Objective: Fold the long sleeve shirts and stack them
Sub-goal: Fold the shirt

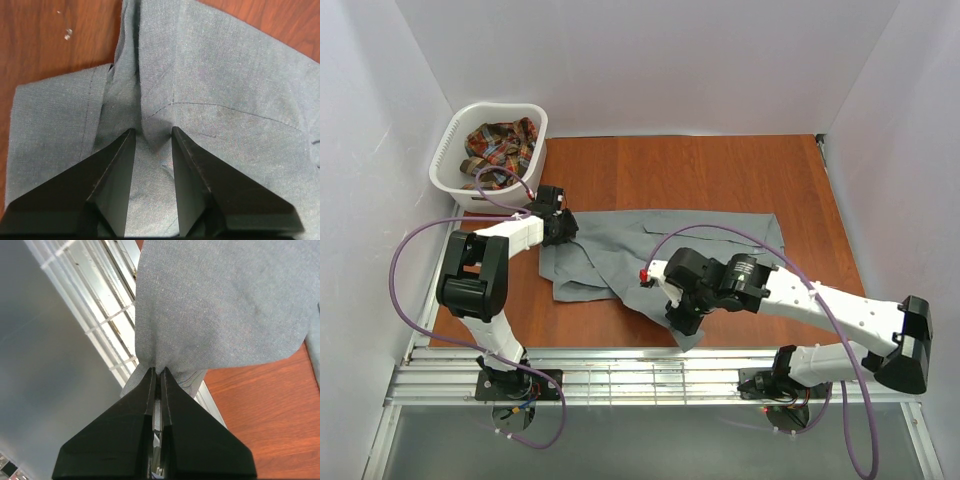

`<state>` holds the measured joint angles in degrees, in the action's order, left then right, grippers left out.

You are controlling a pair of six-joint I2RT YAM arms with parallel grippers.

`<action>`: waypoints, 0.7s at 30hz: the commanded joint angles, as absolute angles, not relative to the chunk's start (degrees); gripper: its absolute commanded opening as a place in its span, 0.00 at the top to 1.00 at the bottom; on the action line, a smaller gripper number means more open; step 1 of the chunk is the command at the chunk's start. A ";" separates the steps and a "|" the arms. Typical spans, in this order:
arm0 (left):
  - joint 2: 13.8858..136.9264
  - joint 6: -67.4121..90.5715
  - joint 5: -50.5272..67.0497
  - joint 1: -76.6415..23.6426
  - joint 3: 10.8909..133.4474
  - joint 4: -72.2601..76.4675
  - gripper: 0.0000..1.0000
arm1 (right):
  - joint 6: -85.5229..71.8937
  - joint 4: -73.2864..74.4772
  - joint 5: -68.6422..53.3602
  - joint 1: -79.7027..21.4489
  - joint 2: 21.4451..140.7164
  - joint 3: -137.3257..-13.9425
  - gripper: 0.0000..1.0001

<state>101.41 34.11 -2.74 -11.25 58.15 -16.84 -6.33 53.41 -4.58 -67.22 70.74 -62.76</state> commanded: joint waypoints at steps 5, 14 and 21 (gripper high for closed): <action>102.48 33.31 -9.14 -10.55 57.30 -21.44 0.77 | -2.29 55.19 -14.31 -66.36 68.37 -67.94 0.99; 99.14 29.36 -11.07 -10.55 58.53 -22.23 0.75 | 1.58 55.19 -18.73 -65.31 74.35 -67.41 0.99; 93.35 27.77 -8.88 -10.55 59.94 -23.38 0.44 | 2.37 53.35 -21.44 -54.24 78.56 -71.89 0.99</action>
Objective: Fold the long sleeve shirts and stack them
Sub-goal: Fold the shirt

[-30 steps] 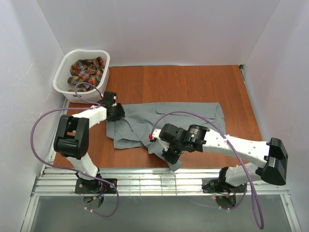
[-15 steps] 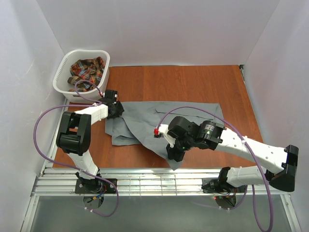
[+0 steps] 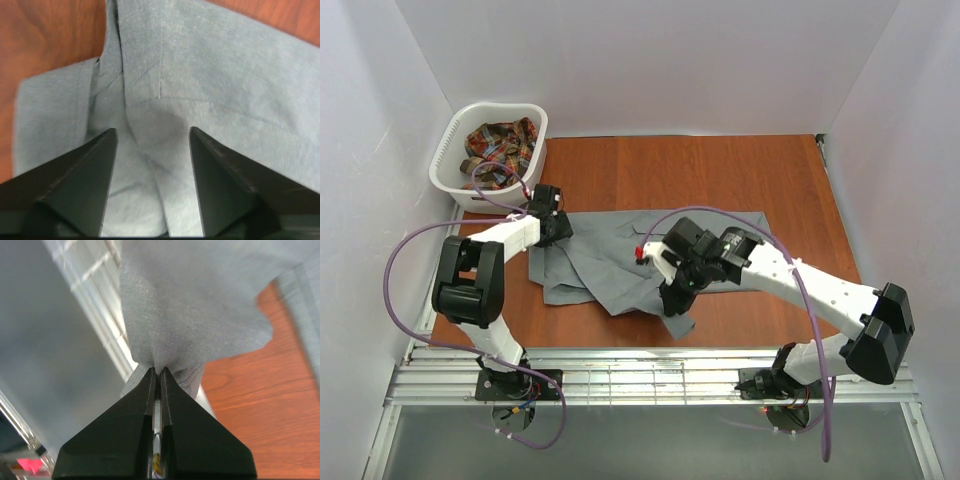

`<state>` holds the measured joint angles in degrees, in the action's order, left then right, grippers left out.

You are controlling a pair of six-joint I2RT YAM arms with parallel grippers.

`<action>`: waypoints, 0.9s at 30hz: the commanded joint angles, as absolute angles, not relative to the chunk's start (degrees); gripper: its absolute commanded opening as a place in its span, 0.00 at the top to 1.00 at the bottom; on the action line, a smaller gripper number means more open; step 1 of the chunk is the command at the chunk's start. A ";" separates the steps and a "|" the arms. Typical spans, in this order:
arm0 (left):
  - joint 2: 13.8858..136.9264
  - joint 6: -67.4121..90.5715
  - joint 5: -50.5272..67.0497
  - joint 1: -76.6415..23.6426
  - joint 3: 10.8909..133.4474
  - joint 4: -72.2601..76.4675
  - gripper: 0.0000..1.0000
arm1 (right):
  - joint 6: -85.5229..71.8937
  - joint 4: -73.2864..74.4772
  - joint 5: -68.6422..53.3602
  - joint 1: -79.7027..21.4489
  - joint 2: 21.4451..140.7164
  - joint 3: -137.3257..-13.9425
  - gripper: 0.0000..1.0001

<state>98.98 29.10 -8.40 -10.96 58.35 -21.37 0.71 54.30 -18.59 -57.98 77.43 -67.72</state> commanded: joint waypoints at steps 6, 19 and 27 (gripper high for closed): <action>88.86 24.79 -3.25 -10.90 62.22 -22.24 0.35 | 3.78 52.38 -26.01 -47.83 86.74 -81.64 0.97; 105.90 21.89 -1.40 -10.99 63.46 -19.16 0.38 | -5.18 44.48 -37.61 -22.25 96.15 -85.00 0.96; 107.14 22.15 -5.18 -10.90 63.46 -20.39 0.38 | -10.36 38.94 -40.25 -13.28 97.65 -75.34 0.89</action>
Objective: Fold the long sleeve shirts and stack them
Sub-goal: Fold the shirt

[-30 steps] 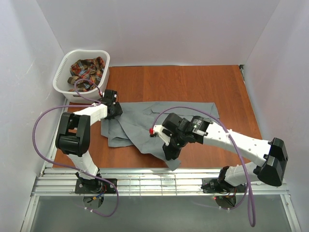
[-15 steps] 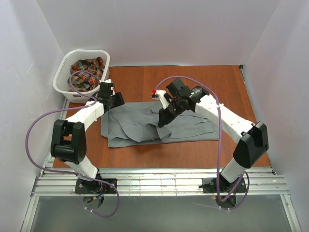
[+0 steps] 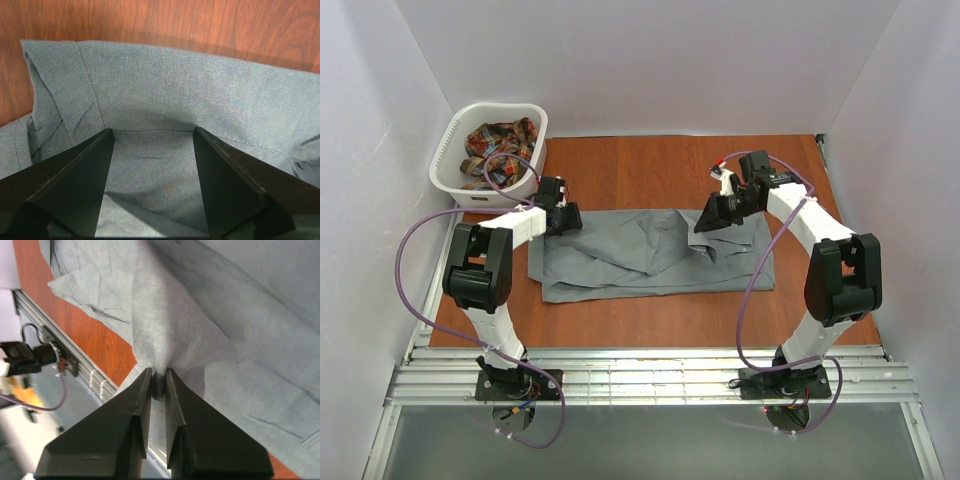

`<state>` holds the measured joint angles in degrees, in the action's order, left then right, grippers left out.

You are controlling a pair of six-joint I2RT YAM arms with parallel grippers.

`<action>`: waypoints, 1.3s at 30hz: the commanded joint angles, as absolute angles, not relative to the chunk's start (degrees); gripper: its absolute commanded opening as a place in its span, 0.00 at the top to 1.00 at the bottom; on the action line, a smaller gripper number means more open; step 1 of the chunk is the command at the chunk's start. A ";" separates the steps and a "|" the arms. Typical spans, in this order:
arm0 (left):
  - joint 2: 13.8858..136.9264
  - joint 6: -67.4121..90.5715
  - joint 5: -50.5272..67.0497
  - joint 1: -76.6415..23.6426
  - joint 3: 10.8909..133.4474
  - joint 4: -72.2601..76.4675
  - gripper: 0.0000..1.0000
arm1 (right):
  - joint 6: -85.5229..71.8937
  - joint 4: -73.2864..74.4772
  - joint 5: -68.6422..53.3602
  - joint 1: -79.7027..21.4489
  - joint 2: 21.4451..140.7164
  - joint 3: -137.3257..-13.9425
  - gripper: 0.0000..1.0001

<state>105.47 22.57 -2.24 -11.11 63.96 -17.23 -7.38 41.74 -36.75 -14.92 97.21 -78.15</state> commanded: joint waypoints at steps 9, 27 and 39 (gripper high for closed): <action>105.82 22.50 -6.50 -10.90 63.37 -20.57 0.37 | -11.07 37.01 -38.42 -9.85 97.12 -68.21 0.71; 85.80 29.15 -5.01 -12.04 59.86 -21.17 0.05 | 0.44 23.99 6.04 -38.12 83.23 -60.56 0.32; 89.64 40.08 -6.59 -23.73 55.63 -19.08 0.25 | -13.00 22.94 18.54 -48.25 91.58 -57.13 0.53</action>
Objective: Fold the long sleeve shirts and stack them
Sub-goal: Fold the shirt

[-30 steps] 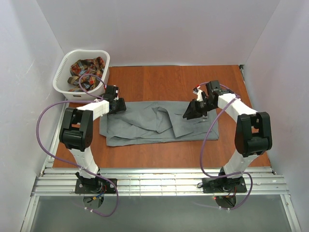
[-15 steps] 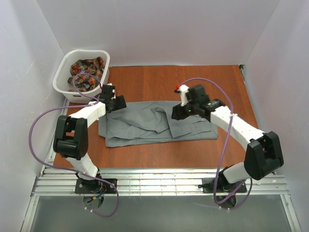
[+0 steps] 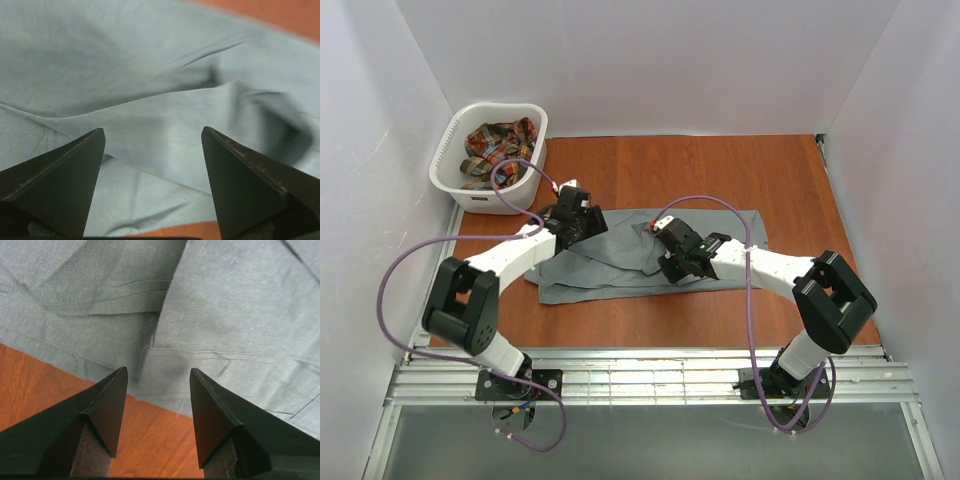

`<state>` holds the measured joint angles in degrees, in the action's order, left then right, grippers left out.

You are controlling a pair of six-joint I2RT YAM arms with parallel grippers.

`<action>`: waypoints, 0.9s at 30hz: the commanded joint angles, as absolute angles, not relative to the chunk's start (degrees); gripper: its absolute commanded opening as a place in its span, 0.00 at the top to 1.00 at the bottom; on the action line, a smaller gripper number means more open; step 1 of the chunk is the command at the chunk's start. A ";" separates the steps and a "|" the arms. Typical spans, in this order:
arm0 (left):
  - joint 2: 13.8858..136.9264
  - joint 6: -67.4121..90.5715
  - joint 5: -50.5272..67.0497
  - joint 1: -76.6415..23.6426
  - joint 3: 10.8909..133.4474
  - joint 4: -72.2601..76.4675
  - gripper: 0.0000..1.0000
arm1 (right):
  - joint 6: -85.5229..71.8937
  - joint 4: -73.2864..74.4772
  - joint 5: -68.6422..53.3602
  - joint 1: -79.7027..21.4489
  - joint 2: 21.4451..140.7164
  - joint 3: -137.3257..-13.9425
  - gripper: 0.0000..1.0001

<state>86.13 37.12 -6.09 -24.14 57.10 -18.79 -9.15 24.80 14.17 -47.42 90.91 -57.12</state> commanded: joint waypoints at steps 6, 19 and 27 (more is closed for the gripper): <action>96.49 38.67 -8.78 -23.64 57.74 -18.11 0.29 | -14.85 22.41 17.66 -48.69 94.47 -57.83 0.56; 99.49 38.06 -11.33 -23.38 55.28 -18.81 0.30 | -10.29 30.31 21.73 -42.55 92.55 -64.32 0.99; 99.23 36.65 -11.87 -23.29 55.81 -19.60 0.30 | -4.75 35.16 10.65 -27.00 94.74 -72.77 0.81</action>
